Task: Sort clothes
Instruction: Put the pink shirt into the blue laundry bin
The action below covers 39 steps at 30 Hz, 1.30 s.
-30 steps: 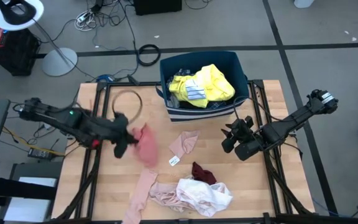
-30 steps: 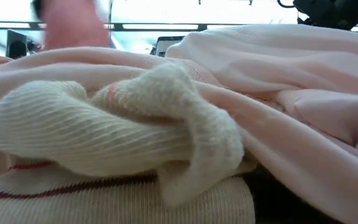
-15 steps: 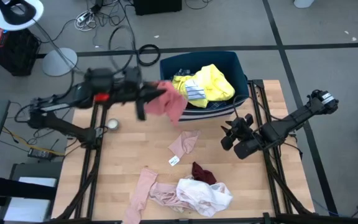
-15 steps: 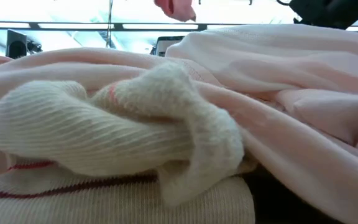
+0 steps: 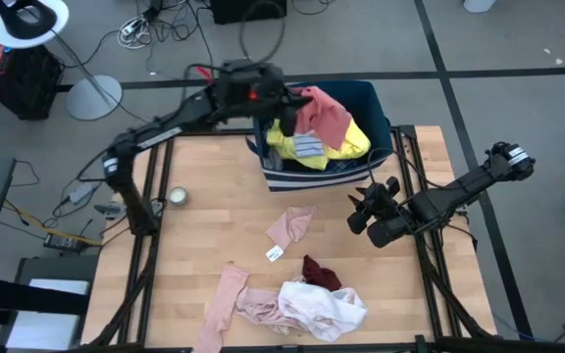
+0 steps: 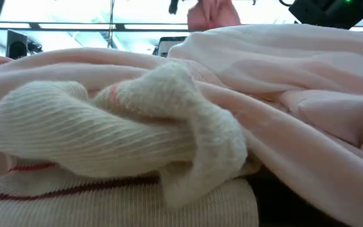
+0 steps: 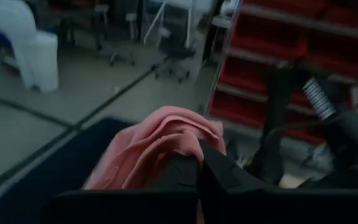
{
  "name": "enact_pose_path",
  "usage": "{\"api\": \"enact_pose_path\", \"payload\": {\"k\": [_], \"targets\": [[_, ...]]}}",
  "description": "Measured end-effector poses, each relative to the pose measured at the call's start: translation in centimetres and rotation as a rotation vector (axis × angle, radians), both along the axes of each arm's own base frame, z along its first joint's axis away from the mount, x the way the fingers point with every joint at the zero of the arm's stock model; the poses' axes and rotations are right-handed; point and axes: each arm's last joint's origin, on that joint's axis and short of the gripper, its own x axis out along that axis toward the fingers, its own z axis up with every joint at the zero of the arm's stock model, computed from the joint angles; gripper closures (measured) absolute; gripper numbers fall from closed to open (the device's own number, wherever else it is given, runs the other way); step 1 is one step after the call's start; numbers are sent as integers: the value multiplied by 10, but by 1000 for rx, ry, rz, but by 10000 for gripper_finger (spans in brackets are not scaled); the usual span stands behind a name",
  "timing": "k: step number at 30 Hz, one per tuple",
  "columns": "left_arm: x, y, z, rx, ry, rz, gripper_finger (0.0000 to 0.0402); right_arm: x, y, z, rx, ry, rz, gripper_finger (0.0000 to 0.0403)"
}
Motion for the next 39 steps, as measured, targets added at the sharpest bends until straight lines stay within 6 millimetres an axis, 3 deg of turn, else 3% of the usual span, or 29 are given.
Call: {"api": "enact_pose_path", "payload": {"k": [6,10,16,21,26,29,34,39], "targets": [[34,27,-55,-74,169,26,386,0,0,0,-12,14,11,257],[51,44,-103,-178,333,40,364,0,0,0,-16,18,14,257],[73,51,-172,-381,526,-107,305,0,0,0,-17,19,14,257],[83,54,-198,-450,571,-179,257,0,0,0,-14,16,12,258],[83,54,-200,-428,578,-195,236,0,0,0,-13,15,11,261],[79,55,-187,-424,572,-188,236,0,0,0,-13,15,11,261],[65,41,-141,-334,545,-223,236,0,0,-1,-4,34,29,264],[34,18,-96,-239,569,-227,236,0,1,-1,0,40,37,263]]}}
